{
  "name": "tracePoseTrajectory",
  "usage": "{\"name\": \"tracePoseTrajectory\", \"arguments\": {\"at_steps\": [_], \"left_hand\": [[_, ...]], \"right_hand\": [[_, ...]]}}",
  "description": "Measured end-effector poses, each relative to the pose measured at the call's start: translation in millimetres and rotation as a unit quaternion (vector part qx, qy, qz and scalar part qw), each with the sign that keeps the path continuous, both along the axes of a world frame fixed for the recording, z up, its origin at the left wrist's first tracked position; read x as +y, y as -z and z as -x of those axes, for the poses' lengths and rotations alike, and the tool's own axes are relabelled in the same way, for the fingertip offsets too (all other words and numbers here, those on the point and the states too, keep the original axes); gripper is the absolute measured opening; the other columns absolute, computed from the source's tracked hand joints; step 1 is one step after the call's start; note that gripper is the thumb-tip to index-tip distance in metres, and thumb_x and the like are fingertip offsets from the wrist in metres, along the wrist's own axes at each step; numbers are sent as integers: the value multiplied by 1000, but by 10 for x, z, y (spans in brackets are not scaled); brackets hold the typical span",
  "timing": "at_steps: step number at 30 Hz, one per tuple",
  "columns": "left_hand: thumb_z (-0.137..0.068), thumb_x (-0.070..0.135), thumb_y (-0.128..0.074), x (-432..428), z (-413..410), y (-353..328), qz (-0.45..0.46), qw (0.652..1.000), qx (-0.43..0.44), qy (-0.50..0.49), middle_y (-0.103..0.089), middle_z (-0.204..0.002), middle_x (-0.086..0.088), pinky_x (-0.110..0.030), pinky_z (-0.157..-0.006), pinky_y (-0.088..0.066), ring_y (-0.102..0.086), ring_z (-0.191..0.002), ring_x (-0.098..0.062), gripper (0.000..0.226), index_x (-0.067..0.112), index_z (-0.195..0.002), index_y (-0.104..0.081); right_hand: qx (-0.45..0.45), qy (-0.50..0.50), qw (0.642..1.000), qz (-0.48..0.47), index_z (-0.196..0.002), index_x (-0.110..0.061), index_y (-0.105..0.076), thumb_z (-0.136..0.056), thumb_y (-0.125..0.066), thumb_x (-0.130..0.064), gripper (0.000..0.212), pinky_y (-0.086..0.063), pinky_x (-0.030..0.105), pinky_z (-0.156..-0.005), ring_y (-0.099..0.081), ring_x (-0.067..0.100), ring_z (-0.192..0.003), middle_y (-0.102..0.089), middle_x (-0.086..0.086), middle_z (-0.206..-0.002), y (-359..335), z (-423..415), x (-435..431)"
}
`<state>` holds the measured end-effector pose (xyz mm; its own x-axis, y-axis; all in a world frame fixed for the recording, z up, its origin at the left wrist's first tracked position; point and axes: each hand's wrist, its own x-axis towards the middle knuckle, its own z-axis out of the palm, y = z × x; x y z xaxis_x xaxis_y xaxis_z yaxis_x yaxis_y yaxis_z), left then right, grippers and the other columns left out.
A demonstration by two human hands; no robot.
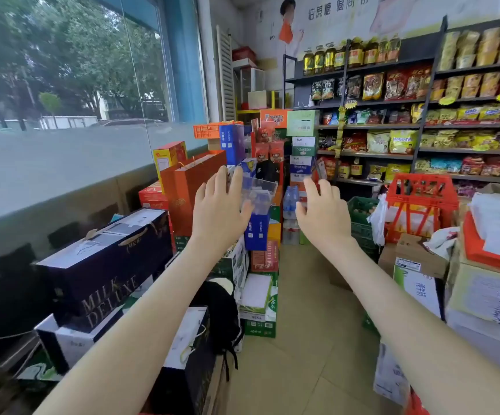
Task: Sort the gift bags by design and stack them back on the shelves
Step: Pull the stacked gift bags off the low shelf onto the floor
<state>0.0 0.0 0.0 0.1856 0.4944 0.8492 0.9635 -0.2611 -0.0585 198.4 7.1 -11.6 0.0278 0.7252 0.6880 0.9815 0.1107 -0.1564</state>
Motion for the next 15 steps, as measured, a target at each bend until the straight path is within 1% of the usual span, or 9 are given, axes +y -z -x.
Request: {"name": "tracePoseTrajectory", "arguments": {"at_steps": [1, 3, 5, 8, 10, 13, 15], "left_hand": [[-86, 30, -64, 217, -22, 31, 16, 1000, 3, 4, -51, -135, -22, -47, -95, -45, -54, -118, -38, 59, 6, -137, -46], [-87, 29, -63, 733, -63, 67, 13, 1000, -1, 13, -49, -136, -22, -47, -97, -44, -52, -121, -38, 59, 5, -138, -45], [-86, 28, -64, 1294, -126, 104, 13, 1000, 7, 23, -52, -134, -22, -47, -94, -46, -54, -118, -38, 58, 3, -135, -47], [-87, 27, -64, 2223, -312, 115, 25, 998, 10, 58, -55, -129, -19, -43, -88, -50, -58, -112, -35, 52, 3, -131, -50], [-88, 29, -60, 2872, -527, 115, 35, 997, 10, 75, -55, -130, -16, -42, -88, -50, -58, -112, -33, 51, 4, -131, -50], [-87, 25, -62, 3768, -973, 219, 53, 992, 1, 115, -56, -129, -20, -44, -86, -51, -59, -110, -36, 50, 1, -131, -50], [-86, 23, -63, 4336, -1287, 343, 68, 988, 6, 140, -57, -127, -20, -44, -82, -52, -60, -108, -37, 50, 0, -129, -51]], "right_hand": [[7, -3, 1000, -1, -145, -14, -32, -99, -42, -30, 51, -45, 36, -90, -42, 27, -124, -43, 12, -138, 28, -33, 217], [22, 2, 1000, -12, -146, -14, -31, -98, -43, -31, 52, -44, 37, -93, -41, 28, -126, -41, 12, -141, 87, -128, 771], [22, 3, 1000, 2, -148, -14, -29, -98, -44, -31, 54, -44, 39, -94, -40, 29, -127, -40, 13, -142, 138, -203, 1332], [22, 7, 1000, 13, -148, -12, -30, -97, -47, -31, 56, -46, 39, -91, -43, 30, -124, -43, 14, -139, 164, -390, 2131], [10, 26, 999, 22, -148, -11, -30, -97, -48, -30, 57, -46, 40, -90, -43, 31, -124, -43, 14, -139, 191, -612, 2664], [22, 58, 997, 43, -149, -13, -27, -97, -47, -31, 58, -43, 41, -93, -39, 31, -127, -39, 14, -142, 274, -1026, 3429], [25, 78, 995, 55, -149, -14, -26, -97, -46, -32, 58, -43, 40, -94, -39, 30, -127, -40, 13, -141, 381, -1332, 3956]]}}
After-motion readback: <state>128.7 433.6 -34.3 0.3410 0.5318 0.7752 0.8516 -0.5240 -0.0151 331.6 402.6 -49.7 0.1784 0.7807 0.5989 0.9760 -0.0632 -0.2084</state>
